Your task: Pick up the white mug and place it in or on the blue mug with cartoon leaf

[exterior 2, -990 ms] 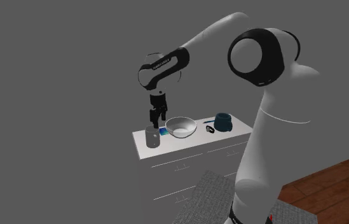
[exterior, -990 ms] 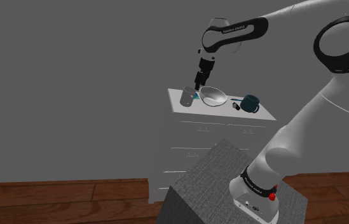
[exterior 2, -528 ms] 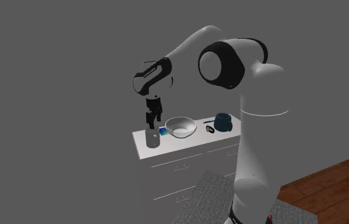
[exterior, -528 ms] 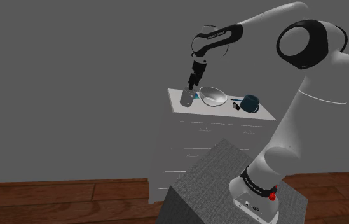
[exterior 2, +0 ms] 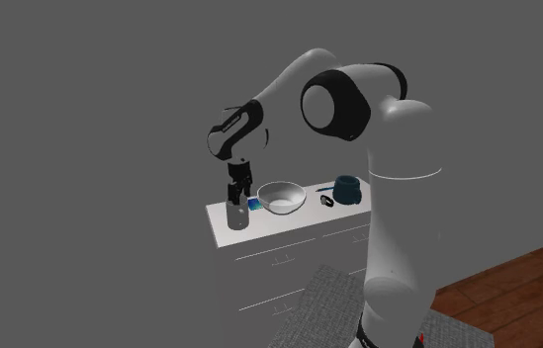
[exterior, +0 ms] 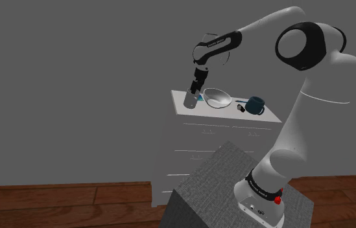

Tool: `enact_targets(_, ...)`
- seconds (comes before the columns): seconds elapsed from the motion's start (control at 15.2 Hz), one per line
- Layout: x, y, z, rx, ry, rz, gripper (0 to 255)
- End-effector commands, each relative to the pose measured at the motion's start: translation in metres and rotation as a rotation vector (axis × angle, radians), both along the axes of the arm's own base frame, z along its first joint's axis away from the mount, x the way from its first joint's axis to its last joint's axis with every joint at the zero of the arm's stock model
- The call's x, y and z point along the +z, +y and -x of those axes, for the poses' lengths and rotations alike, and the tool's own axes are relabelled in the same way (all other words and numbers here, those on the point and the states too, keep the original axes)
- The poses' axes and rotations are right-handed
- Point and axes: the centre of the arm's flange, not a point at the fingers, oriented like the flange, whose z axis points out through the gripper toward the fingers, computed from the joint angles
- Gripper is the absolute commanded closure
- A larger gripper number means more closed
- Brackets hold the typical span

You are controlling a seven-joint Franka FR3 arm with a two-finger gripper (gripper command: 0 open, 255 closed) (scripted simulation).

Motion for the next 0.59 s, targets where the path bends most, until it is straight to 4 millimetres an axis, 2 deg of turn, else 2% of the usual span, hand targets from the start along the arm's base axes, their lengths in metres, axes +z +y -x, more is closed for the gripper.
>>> enact_targets(0.0, -0.0021, 0.0000, -0.0003, 0.000, 0.000, 0.000, 0)
enact_targets(0.33, -0.0020, 0.0000, -0.0003, 0.000, 0.000, 0.000, 0)
enact_targets(0.4, -0.0020, 0.0000, -0.0003, 0.000, 0.000, 0.000, 255)
enact_targets(0.53, -0.0020, 0.0000, -0.0003, 0.000, 0.000, 0.000, 255)
